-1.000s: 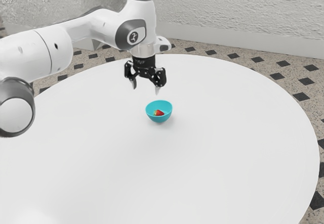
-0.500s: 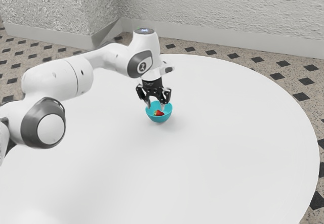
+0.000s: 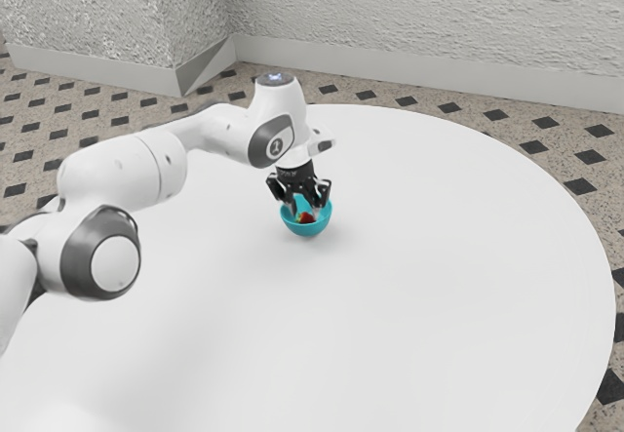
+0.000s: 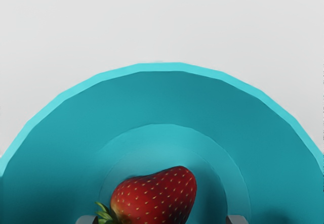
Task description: Take strawberry from the bowl
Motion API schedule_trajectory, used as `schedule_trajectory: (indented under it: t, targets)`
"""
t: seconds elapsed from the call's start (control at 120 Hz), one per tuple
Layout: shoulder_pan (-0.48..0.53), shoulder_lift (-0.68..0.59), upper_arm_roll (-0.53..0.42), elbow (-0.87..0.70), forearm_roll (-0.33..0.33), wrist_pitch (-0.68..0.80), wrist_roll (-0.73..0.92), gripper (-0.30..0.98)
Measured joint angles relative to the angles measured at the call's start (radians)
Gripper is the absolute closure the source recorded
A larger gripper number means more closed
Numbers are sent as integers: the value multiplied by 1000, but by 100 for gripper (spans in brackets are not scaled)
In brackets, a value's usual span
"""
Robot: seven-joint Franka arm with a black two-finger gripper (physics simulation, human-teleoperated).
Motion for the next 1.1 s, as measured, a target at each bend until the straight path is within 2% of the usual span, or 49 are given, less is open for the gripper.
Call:
schedule_trajectory:
  t: [0.525, 0.717, 1.1]
  targets:
    - [-2, 28, -2, 20, 33, 14, 139, 52]
    - [-2, 33, -3, 18, 47, 14, 165, 54]
    - [-1, 21, -6, 22, 69, 14, 186, 65]
